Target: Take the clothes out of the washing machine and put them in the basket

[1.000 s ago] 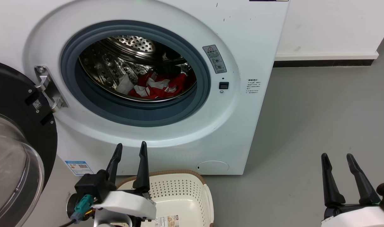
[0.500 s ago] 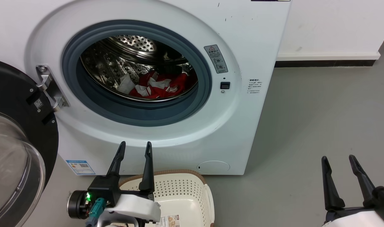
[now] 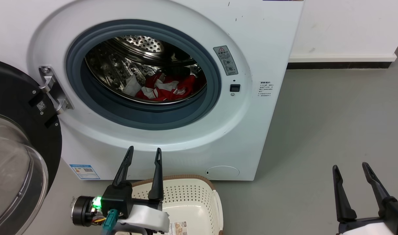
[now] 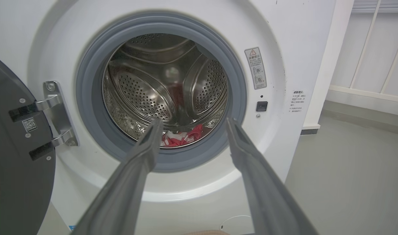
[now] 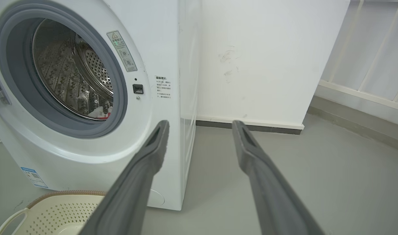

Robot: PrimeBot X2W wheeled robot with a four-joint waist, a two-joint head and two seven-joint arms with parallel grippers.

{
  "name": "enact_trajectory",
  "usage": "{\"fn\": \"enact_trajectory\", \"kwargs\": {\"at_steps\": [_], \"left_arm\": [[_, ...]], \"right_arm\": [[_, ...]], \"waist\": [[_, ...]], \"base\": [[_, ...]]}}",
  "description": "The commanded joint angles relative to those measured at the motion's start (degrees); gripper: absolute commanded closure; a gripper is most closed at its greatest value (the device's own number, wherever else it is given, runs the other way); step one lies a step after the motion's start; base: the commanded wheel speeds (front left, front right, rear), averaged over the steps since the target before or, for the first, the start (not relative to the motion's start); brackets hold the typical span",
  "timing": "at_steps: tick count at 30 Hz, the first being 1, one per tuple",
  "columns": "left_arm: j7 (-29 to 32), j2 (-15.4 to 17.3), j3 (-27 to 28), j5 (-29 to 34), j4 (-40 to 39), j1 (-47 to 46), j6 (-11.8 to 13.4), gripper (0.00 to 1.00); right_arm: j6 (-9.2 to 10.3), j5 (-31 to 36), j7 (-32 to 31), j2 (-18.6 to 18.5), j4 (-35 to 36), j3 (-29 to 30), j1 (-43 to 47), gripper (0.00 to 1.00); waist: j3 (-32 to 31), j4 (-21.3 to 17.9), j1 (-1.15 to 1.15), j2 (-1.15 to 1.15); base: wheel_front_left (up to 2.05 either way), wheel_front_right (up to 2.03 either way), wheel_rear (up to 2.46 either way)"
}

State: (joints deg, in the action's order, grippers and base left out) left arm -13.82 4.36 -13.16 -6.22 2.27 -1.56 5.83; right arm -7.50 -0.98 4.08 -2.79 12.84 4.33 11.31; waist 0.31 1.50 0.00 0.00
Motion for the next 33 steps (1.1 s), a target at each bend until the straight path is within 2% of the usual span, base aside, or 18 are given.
{"fn": "enact_trajectory", "kwargs": {"at_steps": [1,11,26,33], "left_arm": [[-0.54,-0.1,-0.22,1.09,-0.11,0.5,0.33,0.0],[-1.54,-0.43,-0.49,4.1,-0.21,0.95,0.99,0.0],[-1.47,-0.88,-0.31,4.05,0.95,0.23,0.42,0.0],[-1.47,-1.09,-0.23,3.51,1.57,-2.27,0.84,0.0]], "right_arm": [[0.02,1.22,0.25,-0.17,0.64,0.04,0.91,0.0],[0.02,4.79,0.6,-0.16,1.61,0.05,1.59,0.0],[0.02,3.56,0.96,-0.15,0.52,0.27,0.74,0.0],[0.02,3.76,1.23,-0.15,0.99,0.04,-0.88,0.0]], "waist": [[0.02,0.05,0.0,0.0],[0.13,0.22,0.0,0.0],[0.87,0.57,0.0,0.0],[4.18,0.43,0.0,0.0]], "base": [[0.0,0.0,0.0],[0.0,0.0,0.0],[0.0,0.0,0.0],[0.0,0.0,0.0]]}}
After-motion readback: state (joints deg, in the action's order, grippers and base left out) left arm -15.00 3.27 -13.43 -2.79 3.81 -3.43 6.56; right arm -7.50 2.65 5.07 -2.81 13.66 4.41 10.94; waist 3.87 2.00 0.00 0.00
